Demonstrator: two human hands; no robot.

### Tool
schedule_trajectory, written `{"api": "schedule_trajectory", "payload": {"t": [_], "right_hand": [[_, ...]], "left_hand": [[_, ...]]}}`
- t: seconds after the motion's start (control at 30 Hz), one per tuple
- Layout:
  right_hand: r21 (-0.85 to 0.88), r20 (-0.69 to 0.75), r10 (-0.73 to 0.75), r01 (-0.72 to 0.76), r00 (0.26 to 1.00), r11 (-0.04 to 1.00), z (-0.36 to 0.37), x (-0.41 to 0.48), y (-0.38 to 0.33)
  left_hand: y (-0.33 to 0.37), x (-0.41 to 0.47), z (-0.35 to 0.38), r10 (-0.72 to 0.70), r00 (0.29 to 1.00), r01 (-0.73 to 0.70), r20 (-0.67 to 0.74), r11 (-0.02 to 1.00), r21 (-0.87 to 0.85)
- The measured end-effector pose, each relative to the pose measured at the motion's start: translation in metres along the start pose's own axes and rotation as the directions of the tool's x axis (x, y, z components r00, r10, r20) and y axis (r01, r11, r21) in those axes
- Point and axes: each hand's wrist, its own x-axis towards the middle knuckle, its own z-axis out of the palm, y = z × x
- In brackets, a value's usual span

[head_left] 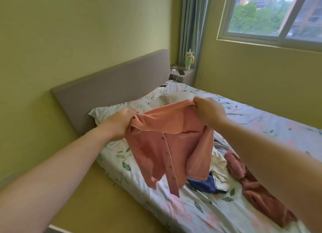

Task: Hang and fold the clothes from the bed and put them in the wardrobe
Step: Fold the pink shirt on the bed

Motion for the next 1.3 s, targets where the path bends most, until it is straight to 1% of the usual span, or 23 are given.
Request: {"api": "schedule_trajectory", "payload": {"t": [0.03,0.1,0.13,0.17,0.2,0.27,0.3,0.33,0.4,0.47,0.57,0.67,0.7,0.8,0.87,0.97,1.03,1.1,1.17,1.2,1.23,1.27,1.3], "right_hand": [[-0.065,0.012,-0.010,0.011,1.000,0.998,-0.001,-0.009,0.002],[-0.170,0.060,-0.027,0.037,0.998,0.985,-0.001,-0.027,0.006],[-0.212,0.081,-0.030,0.046,0.996,0.976,-0.001,-0.036,0.009],[-0.244,0.097,-0.034,0.057,0.995,0.968,-0.001,-0.044,0.011],[-0.276,0.113,-0.043,0.073,0.993,0.959,0.000,-0.051,0.013],[-0.310,0.180,-0.043,0.098,0.983,0.946,0.000,-0.065,0.018],[-0.348,0.235,-0.055,0.137,0.971,0.928,0.000,-0.069,0.020],[-0.398,0.288,-0.075,0.190,0.955,0.897,-0.001,-0.074,0.020],[-0.470,0.383,-0.103,0.290,0.918,0.834,-0.001,-0.083,0.017],[-0.489,0.398,-0.086,0.291,0.913,0.822,0.005,-0.091,0.016],[-0.431,0.366,0.085,0.088,0.927,0.898,0.011,-0.096,0.016],[-0.297,0.351,0.228,-0.123,0.908,0.947,0.013,-0.098,0.017],[-0.228,0.332,0.272,-0.203,0.903,0.952,0.016,-0.098,0.021],[-0.011,0.276,0.425,-0.439,0.862,0.898,0.025,-0.085,0.031],[0.133,0.260,0.518,-0.562,0.815,0.817,0.035,-0.069,0.037],[0.262,0.248,0.581,-0.631,0.775,0.730,0.049,-0.045,0.046],[0.271,0.262,0.603,-0.657,0.753,0.703,0.057,-0.032,0.055],[0.275,0.301,0.644,-0.710,0.704,0.648,0.062,-0.020,0.065],[0.267,0.349,0.668,-0.753,0.657,0.602,0.071,-0.006,0.076],[0.279,0.362,0.679,-0.769,0.639,0.575,0.078,0.002,0.081],[0.315,0.369,0.700,-0.790,0.612,0.525,0.084,0.009,0.084],[0.388,0.401,0.716,-0.814,0.572,0.433,0.090,0.016,0.086],[0.483,0.452,0.721,-0.824,0.525,0.298,0.095,0.022,0.085]], "left_hand": [[-0.003,-0.002,0.002,0.014,0.999,-0.012,-0.044,0.998,0.059],[-0.011,-0.007,0.004,-0.026,0.992,0.043,-0.124,0.990,0.137],[-0.017,-0.009,0.004,-0.079,0.983,0.097,-0.164,0.990,0.106],[-0.024,-0.010,0.005,-0.150,0.970,0.154,-0.193,0.988,0.005],[-0.030,-0.012,0.007,-0.223,0.956,0.197,-0.192,0.970,-0.146],[-0.040,-0.017,0.013,-0.335,0.936,0.259,-0.108,0.865,-0.430],[-0.044,-0.020,0.016,-0.348,0.934,0.272,-0.079,0.838,-0.472],[-0.048,-0.023,0.020,-0.332,0.941,0.268,-0.068,0.852,-0.450],[-0.054,-0.029,0.024,-0.272,0.959,0.235,-0.076,0.918,-0.320],[-0.063,-0.032,0.027,-0.184,0.982,0.176,-0.048,0.974,-0.141],[-0.072,-0.034,0.026,-0.078,0.997,0.076,0.024,0.995,0.072],[-0.074,-0.031,0.027,0.047,0.999,-0.050,0.022,0.990,0.132],[-0.074,-0.026,0.028,0.055,0.998,-0.055,0.001,0.985,0.166],[-0.074,0.000,0.033,-0.007,0.995,0.030,-0.102,0.974,0.226],[-0.074,0.024,0.037,-0.089,0.987,0.110,-0.133,0.980,0.163],[-0.075,0.062,0.043,-0.255,0.952,0.261,-0.168,0.965,0.019],[-0.078,0.087,0.046,-0.380,0.910,0.376,-0.163,0.925,-0.058],[-0.085,0.112,0.050,-0.480,0.870,0.470,-0.118,0.877,-0.099],[-0.093,0.133,0.056,-0.586,0.809,0.560,-0.052,0.794,-0.236],[-0.095,0.141,0.060,-0.643,0.766,0.598,0.005,0.710,-0.372],[-0.094,0.147,0.062,-0.688,0.722,0.621,0.075,0.596,-0.508],[-0.093,0.152,0.064,-0.711,0.688,0.623,0.149,0.473,-0.623],[-0.091,0.155,0.065,-0.714,0.666,0.618,0.214,0.369,-0.694]]}}
